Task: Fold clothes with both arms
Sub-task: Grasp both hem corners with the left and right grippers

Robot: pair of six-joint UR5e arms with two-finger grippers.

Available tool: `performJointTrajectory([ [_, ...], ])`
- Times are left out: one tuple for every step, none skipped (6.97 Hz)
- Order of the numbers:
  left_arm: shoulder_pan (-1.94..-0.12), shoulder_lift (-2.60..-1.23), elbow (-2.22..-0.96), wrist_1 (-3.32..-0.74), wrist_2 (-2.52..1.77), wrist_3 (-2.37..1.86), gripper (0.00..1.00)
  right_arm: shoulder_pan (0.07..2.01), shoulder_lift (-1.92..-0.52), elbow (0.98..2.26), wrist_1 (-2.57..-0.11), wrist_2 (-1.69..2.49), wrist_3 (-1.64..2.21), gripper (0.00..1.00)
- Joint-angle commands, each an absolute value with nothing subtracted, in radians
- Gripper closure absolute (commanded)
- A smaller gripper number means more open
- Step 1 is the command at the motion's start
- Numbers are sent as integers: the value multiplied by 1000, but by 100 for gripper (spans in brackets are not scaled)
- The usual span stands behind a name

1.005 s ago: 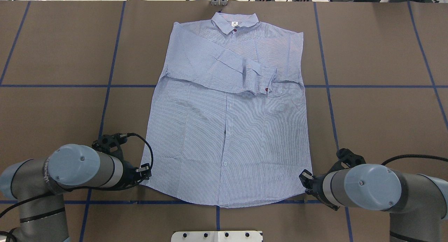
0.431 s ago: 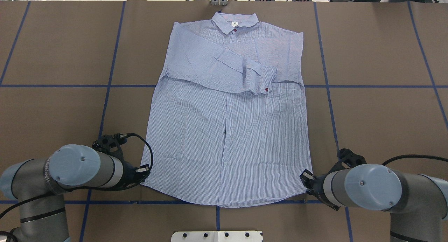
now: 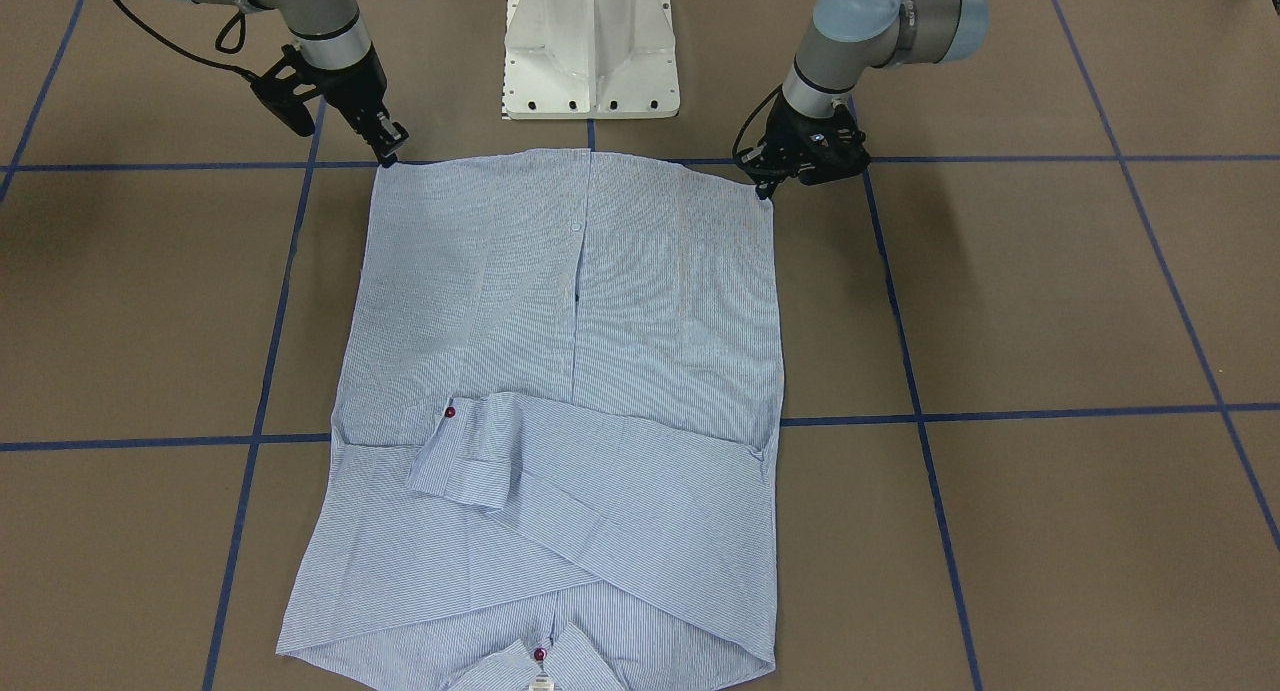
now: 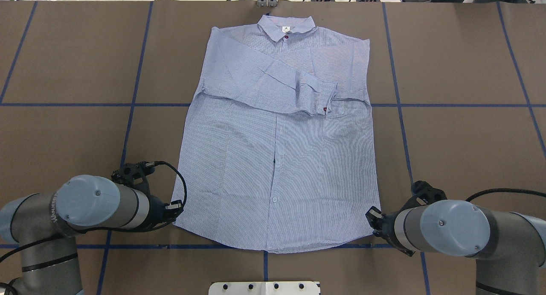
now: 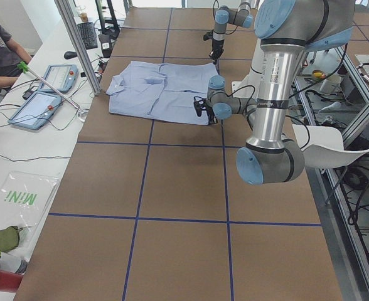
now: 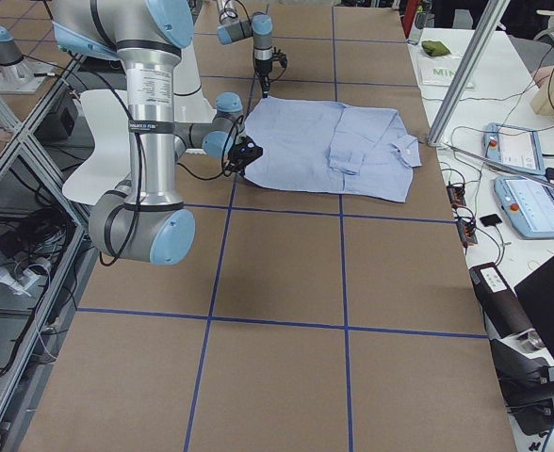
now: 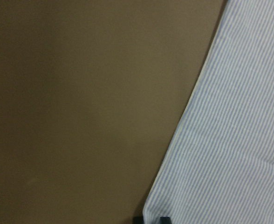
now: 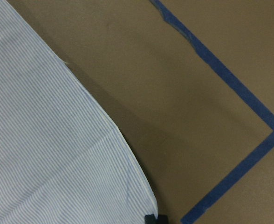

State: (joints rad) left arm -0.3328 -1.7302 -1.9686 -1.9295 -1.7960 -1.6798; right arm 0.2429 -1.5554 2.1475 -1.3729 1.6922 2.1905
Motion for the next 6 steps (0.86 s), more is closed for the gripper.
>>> performJointTrajectory([
  [-310, -1720, -2053, -1919, -1796, -1753, 100, 245, -1563, 2158, -1373, 1693, 2189, 100],
  [-255, -1682, -2121, -1908, -1796, -1802, 100, 245, -1592, 2184, -1371, 1694, 2187, 100],
  [-209, -1665, -2156, -1907, -1795, -1868, 100, 245, -1610, 2210, -1371, 1692, 2189, 100],
  [-172, -1664, -2169, -1907, -1783, -1920, 100, 239, -1620, 2227, -1371, 1693, 2191, 100],
  [-164, -1664, -2174, -1907, -1782, -1933, 100, 229, -1618, 2232, -1371, 1694, 2191, 100],
  [-169, -1661, -2174, -1905, -1787, -1933, 100, 230, -1618, 2243, -1371, 1694, 2191, 100],
])
